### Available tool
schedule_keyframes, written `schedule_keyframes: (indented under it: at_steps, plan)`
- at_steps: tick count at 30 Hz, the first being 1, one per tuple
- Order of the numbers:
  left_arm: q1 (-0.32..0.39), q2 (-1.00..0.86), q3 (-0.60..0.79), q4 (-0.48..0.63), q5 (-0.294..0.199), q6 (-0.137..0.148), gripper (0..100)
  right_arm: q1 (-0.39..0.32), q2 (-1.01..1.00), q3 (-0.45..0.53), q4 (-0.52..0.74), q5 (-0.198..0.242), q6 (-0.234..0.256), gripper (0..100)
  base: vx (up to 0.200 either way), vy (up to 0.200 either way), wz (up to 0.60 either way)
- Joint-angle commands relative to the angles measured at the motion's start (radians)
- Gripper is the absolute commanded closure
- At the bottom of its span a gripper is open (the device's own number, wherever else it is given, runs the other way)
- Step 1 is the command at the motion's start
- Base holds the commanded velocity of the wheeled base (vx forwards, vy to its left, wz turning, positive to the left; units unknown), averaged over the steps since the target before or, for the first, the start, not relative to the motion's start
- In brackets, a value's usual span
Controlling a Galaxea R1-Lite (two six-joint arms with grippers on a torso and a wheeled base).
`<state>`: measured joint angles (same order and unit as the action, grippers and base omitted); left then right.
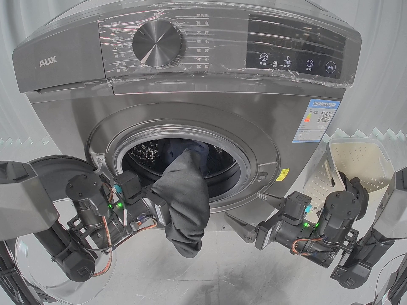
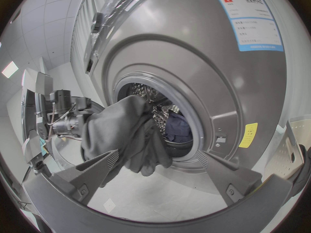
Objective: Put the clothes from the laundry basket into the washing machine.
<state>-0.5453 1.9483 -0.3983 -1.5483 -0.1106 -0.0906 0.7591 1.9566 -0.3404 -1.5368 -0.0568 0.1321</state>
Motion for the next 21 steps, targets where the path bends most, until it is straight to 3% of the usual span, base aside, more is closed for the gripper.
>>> schedule_keyframes:
  at_steps: [1, 4, 15, 21]
  plan:
    - [0.007, 0.063, -0.083, 0.001, -0.001, 0.012, 100, 0.035, -0.010, 0.001, 0.000, -0.003, 0.000, 0, 0.000, 0.000, 0.00]
    - [0.008, 0.106, -0.125, 0.002, -0.001, 0.022, 100, 0.037, -0.008, 0.001, 0.000, -0.003, 0.000, 0, 0.000, 0.000, 0.00]
    - [0.019, 0.262, -0.281, 0.002, 0.008, -0.018, 100, 0.054, -0.016, -0.012, 0.000, 0.000, 0.000, 0, 0.000, 0.000, 0.00]
    - [0.039, 0.376, -0.447, 0.002, 0.065, -0.023, 100, 0.046, -0.016, -0.015, 0.000, 0.003, 0.000, 0, 0.000, 0.000, 0.00]
